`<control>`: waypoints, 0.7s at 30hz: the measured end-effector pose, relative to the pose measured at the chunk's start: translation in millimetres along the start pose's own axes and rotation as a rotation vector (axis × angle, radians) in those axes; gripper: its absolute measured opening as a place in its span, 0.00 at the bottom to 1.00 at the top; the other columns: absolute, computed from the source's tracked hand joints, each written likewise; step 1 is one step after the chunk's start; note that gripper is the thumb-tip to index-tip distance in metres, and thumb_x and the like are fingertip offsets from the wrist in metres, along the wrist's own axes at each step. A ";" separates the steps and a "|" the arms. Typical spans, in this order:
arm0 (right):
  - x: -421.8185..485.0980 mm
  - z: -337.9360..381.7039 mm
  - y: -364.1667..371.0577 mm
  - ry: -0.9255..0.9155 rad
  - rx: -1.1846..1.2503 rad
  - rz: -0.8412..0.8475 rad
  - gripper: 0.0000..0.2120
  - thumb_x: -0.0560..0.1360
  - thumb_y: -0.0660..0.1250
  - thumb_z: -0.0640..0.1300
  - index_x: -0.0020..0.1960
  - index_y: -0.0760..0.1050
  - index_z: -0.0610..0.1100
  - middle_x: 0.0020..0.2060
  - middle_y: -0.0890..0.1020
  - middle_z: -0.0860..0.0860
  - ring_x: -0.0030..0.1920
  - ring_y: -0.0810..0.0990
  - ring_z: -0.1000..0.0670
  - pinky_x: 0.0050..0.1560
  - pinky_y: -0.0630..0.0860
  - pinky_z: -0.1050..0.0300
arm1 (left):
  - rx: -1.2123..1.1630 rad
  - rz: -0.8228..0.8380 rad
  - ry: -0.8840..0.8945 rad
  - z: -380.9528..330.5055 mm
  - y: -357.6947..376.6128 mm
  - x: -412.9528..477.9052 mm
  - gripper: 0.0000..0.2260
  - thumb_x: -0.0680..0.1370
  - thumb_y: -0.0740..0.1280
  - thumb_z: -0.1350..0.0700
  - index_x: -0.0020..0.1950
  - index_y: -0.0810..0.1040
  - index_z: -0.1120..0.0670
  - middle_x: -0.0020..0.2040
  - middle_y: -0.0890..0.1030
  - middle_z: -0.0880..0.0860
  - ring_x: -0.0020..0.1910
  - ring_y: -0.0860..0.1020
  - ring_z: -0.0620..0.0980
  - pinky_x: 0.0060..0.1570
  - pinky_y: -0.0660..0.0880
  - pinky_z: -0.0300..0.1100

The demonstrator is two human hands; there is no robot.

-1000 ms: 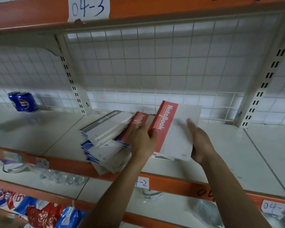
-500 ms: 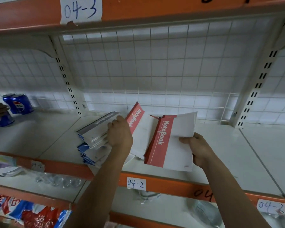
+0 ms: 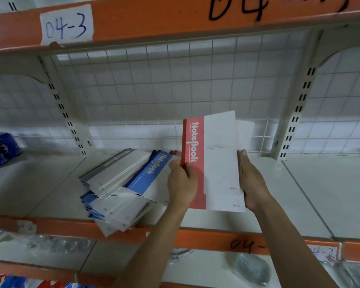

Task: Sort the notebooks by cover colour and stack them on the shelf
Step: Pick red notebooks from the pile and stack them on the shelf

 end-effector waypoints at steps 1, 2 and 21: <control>-1.3 2.8 -7.8 -0.007 0.015 -0.007 0.20 0.78 0.52 0.61 0.51 0.79 0.52 0.43 0.86 0.52 0.44 0.85 0.49 0.44 0.78 0.52 | -0.025 0.019 0.006 -3.1 6.4 -2.9 0.08 0.82 0.57 0.54 0.58 0.66 0.55 0.53 0.78 0.52 0.48 0.79 0.50 0.45 0.78 0.41; -4.6 6.9 -13.0 -0.013 0.022 0.002 0.19 0.78 0.54 0.61 0.53 0.78 0.51 0.46 0.86 0.51 0.46 0.85 0.48 0.47 0.79 0.50 | -0.046 0.023 0.035 -8.4 11.1 -5.6 0.10 0.82 0.58 0.53 0.61 0.66 0.56 0.54 0.78 0.52 0.48 0.79 0.48 0.43 0.77 0.37; -27.3 -15.4 -131.6 -0.139 -0.277 -0.200 0.18 0.72 0.70 0.39 0.61 0.73 0.45 0.53 0.82 0.51 0.54 0.81 0.51 0.55 0.77 0.52 | -0.160 0.229 -0.014 -25.6 114.9 -75.0 0.07 0.83 0.54 0.56 0.60 0.64 0.54 0.57 0.75 0.49 0.50 0.75 0.44 0.42 0.71 0.30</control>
Point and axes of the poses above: each hand's wrist, its own x-axis towards the middle knuckle, its own y-axis out of the palm, z = x × y, the point moved 10 cm from there along x, towards the middle knuckle
